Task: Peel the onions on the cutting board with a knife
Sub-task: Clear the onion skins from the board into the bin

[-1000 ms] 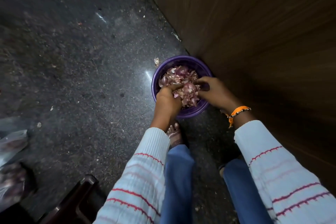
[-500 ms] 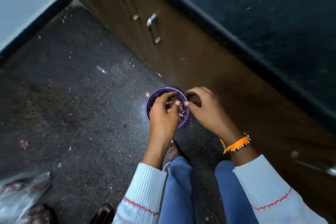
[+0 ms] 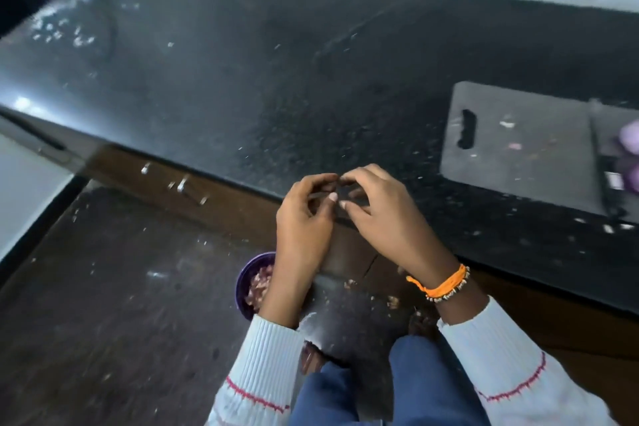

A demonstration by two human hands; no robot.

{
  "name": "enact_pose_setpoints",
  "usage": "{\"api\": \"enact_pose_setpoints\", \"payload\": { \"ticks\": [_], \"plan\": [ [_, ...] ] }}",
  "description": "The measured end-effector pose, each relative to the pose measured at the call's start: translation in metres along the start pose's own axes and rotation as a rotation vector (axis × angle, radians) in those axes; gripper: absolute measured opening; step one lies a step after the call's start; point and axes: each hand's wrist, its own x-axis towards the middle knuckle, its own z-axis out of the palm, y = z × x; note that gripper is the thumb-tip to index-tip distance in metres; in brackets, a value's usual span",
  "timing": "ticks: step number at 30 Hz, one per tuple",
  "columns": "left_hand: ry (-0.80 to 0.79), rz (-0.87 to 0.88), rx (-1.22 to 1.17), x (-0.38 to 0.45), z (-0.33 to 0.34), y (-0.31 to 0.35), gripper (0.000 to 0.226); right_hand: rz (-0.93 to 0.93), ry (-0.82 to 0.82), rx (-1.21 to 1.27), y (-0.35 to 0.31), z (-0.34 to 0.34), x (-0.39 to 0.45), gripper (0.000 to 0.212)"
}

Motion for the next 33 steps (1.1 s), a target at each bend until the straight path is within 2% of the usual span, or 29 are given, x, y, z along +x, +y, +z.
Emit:
{"api": "enact_pose_setpoints", "payload": {
  "ticks": [4, 13, 17, 22, 24, 28, 30, 33],
  "plan": [
    [-0.119, 0.104, 0.067, 0.006, 0.047, 0.027, 0.028, 0.066, 0.063, -0.02, 0.028, -0.049, -0.013, 0.027],
    [-0.326, 0.141, 0.16, -0.008, 0.161, 0.054, 0.026, 0.174, 0.14, -0.152, 0.119, -0.131, -0.05, 0.023],
    [-0.332, 0.168, 0.196, -0.007, 0.202, 0.063, 0.027, 0.209, 0.162, -0.178, 0.16, -0.155, -0.056, 0.027],
    [-0.287, 0.218, 0.329, -0.004, 0.232, 0.064, 0.033, 0.244, 0.195, -0.187, 0.192, -0.178, -0.039, 0.048],
    [-0.258, 0.259, 0.39, 0.0, 0.237, 0.061, 0.042, 0.3, 0.169, -0.191, 0.203, -0.181, -0.026, 0.057],
    [-0.248, 0.209, 0.463, 0.009, 0.235, 0.059, 0.057, 0.448, 0.028, -0.3, 0.221, -0.174, 0.001, 0.074],
    [-0.265, 0.178, 0.494, 0.016, 0.232, 0.055, 0.065, 0.398, -0.028, -0.367, 0.219, -0.166, 0.008, 0.074],
    [-0.281, 0.143, 0.554, 0.026, 0.226, 0.046, 0.08, 0.221, -0.182, -0.312, 0.208, -0.156, 0.01, 0.07]
  ]
}}
